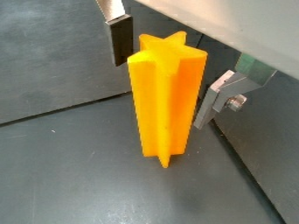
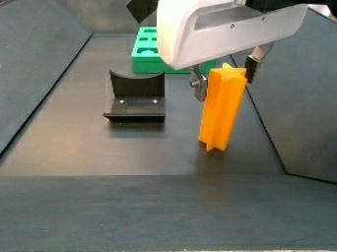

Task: Pick up the star object. Move up. Move to above the board. Insert the star object.
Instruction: Pick up the star object.

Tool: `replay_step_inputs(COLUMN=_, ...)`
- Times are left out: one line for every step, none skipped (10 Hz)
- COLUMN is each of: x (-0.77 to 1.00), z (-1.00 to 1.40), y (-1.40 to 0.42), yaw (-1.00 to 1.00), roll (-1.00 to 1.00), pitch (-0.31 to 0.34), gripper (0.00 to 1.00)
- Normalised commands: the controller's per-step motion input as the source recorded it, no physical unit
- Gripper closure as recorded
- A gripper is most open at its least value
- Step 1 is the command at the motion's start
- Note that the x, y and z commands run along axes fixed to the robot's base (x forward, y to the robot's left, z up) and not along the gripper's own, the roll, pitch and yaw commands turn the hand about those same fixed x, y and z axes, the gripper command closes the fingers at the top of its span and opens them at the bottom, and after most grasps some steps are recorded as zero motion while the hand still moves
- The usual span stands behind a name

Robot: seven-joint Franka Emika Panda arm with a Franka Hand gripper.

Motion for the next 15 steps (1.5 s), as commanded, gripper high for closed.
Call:
replay_step_inputs(x=0.08, z=-0.13, y=-0.03, yaw=0.13, roll=0.0, pitch=0.0, gripper=0.0)
replay_step_inputs(x=0.08, z=-0.15, y=0.0, yaw=0.16, roll=0.0, pitch=0.0, gripper=0.0)
replay_step_inputs(x=0.07, z=-0.14, y=-0.08, yaw=0.14, roll=0.01, pitch=0.0, gripper=0.0)
replay_step_inputs(x=0.04, z=-0.17, y=-0.05, yaw=0.12, roll=0.0, pitch=0.0, gripper=0.0)
replay_step_inputs(x=0.02, z=-0.16, y=-0.07, yaw=0.11, roll=0.0, pitch=-0.006, gripper=0.0)
replay_step_inputs(x=0.0, z=-0.09, y=-0.01, yaw=0.06, roll=0.0, pitch=0.0, gripper=0.0)
replay_step_inputs(x=0.0, z=0.0, y=0.0, yaw=0.0, roll=0.0, pitch=0.0, gripper=1.0)
replay_step_inputs(x=0.0, z=0.0, y=0.0, yaw=0.0, roll=0.0, pitch=0.0, gripper=1.0)
replay_step_inputs(x=0.0, z=0.0, y=0.0, yaw=0.0, roll=0.0, pitch=0.0, gripper=1.0)
replay_step_inputs(x=0.0, z=0.0, y=0.0, yaw=0.0, roll=0.0, pitch=0.0, gripper=1.0)
replay_step_inputs(x=0.0, z=0.0, y=0.0, yaw=0.0, roll=0.0, pitch=0.0, gripper=1.0)
replay_step_inputs(x=0.0, z=0.0, y=0.0, yaw=0.0, roll=0.0, pitch=0.0, gripper=1.0)
replay_step_inputs(x=0.0, z=0.0, y=0.0, yaw=0.0, roll=0.0, pitch=0.0, gripper=1.0)
replay_step_inputs(x=0.0, z=0.0, y=0.0, yaw=0.0, roll=0.0, pitch=0.0, gripper=1.0)
replay_step_inputs(x=0.0, z=0.0, y=0.0, yaw=0.0, roll=0.0, pitch=0.0, gripper=1.0)
